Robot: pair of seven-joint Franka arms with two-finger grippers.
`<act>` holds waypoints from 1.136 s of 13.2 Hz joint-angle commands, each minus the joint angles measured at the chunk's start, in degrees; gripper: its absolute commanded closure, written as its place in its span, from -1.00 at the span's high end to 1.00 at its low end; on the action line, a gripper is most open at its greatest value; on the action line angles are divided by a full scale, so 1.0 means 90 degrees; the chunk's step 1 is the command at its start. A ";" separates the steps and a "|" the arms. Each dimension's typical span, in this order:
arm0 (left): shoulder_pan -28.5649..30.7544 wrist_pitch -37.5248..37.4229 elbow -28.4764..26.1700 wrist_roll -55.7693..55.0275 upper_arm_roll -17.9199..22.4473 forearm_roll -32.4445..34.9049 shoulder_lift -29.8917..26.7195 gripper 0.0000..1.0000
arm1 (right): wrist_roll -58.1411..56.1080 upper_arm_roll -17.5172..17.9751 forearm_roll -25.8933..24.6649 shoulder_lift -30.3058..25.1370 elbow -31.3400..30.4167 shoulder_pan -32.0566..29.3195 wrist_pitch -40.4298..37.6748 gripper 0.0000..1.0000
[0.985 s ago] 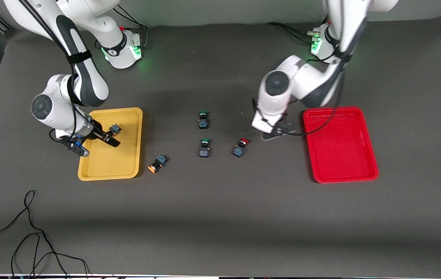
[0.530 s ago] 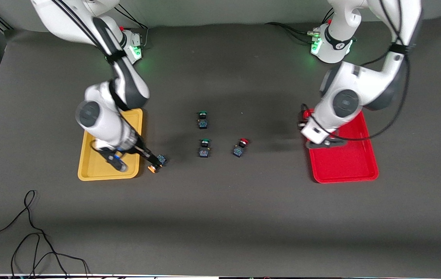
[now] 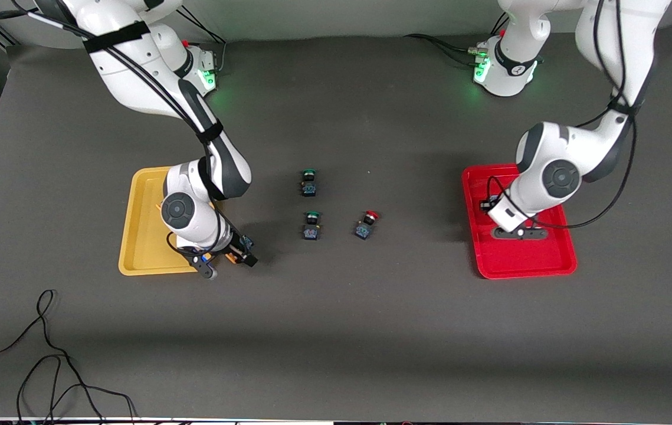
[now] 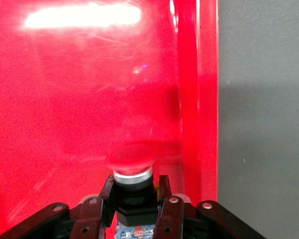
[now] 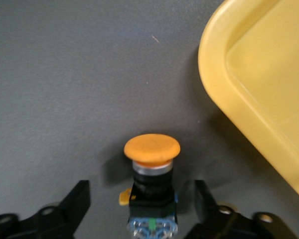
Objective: Place red and yellow buttons in trays
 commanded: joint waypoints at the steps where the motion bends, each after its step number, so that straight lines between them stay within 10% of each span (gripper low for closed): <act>1: 0.0009 0.0028 0.0085 0.0090 -0.0031 0.0159 0.0040 0.55 | 0.0088 0.0016 0.0137 0.0037 0.0118 -0.0014 0.0013 -0.34; 2: 0.0019 0.0008 0.0095 0.0090 -0.0021 0.0159 0.0001 0.99 | 0.0088 0.0016 0.0137 -0.0011 0.0108 -0.0014 -0.0026 -0.62; 8: -0.0078 -0.2431 0.1206 -0.0008 -0.0138 0.0140 -0.0897 0.99 | -0.0048 -0.0100 0.0166 -0.1063 0.0468 -0.0141 -0.1525 -0.82; 15: -0.1649 -0.2561 0.3763 -0.0026 -0.0207 0.0091 0.0564 0.99 | -0.2362 -0.1322 0.0195 -0.1614 -0.0739 -0.0317 -0.1601 -0.78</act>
